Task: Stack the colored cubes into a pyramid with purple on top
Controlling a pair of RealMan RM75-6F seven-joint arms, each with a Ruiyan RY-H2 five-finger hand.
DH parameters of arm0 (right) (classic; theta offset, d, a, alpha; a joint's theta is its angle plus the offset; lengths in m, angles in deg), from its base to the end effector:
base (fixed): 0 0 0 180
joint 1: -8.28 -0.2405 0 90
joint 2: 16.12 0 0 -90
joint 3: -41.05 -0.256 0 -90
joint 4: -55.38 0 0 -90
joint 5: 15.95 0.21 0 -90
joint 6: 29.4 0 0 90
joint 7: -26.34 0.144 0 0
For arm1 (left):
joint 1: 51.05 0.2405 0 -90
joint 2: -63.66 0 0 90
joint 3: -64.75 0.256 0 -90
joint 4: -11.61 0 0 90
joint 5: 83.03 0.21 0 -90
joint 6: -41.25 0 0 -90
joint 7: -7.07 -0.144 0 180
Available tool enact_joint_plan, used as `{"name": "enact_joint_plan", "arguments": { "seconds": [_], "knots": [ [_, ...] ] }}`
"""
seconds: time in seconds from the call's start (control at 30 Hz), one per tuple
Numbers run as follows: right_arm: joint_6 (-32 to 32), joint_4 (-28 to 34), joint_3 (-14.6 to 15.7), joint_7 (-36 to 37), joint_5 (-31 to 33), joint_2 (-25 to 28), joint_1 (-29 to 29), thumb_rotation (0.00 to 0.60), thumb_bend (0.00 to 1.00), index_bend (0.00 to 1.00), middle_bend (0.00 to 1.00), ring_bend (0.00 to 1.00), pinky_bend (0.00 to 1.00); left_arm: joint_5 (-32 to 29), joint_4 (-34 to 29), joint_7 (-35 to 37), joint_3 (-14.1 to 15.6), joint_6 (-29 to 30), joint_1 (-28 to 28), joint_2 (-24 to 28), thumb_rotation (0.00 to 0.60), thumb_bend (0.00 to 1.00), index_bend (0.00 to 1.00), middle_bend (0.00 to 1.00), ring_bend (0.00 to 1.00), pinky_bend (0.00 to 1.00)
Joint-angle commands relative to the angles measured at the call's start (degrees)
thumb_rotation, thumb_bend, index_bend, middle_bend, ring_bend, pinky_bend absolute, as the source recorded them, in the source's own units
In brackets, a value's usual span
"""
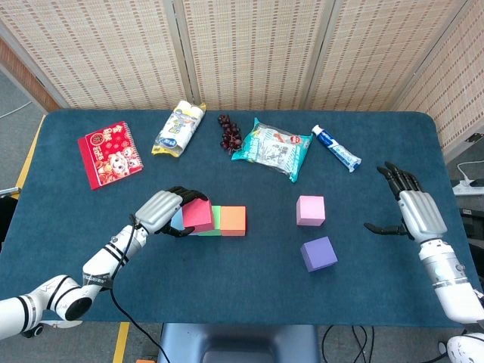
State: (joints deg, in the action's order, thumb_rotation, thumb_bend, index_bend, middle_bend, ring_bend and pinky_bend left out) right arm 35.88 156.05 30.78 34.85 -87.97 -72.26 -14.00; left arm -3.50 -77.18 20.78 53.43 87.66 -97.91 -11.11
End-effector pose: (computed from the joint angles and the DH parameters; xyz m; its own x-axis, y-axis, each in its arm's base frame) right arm -0.2510 -0.2877 0.1727 0.1975 -0.1283 0.9719 -0.9792 -0.0723 0.1895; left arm -0.1189 0.3626 0.0417 0.2614 0.3998 0.8785 0.8711 -0.4897 -0.0363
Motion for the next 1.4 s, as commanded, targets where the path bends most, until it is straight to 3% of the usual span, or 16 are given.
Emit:
{"name": "enact_joint_plan", "arguments": {
  "seconds": [0.03,0.3,0.47,1.4],
  "knots": [
    [0.1,0.0,-0.1,-0.1,0.3,0.0,0.2,0.6,0.07,0.0,0.0,0.0,0.0,4.6,4.0,5.2,1.2,0.0,-1.3,-0.6,0.6,0.34,0.25,0.27,0.23,0.18],
    [0.2,0.3,-0.3,-1.0,1.3,-0.2,0.4,0.6,0.07,0.0,0.0,0.0,0.0,10.4,11.6,12.5,3.6,1.1,-3.6,-2.2,0.6,0.35,0.25,0.25,0.21,0.16],
    [0.1,0.3,-0.6,-1.6,1.9,-0.5,0.4,0.6,0.07,0.0,0.0,0.0,0.0,11.4,14.3,13.2,4.8,1.8,-4.1,-3.3,0.6,0.34,0.25,0.24,0.19,0.16],
    [-0.4,0.0,-1.0,-1.9,2.2,-0.8,0.6,0.6,0.07,0.0,0.0,0.0,0.0,9.7,13.3,12.9,6.9,3.1,-4.6,-2.7,0.6,0.34,0.24,0.22,0.18,0.14]
  ]
}}
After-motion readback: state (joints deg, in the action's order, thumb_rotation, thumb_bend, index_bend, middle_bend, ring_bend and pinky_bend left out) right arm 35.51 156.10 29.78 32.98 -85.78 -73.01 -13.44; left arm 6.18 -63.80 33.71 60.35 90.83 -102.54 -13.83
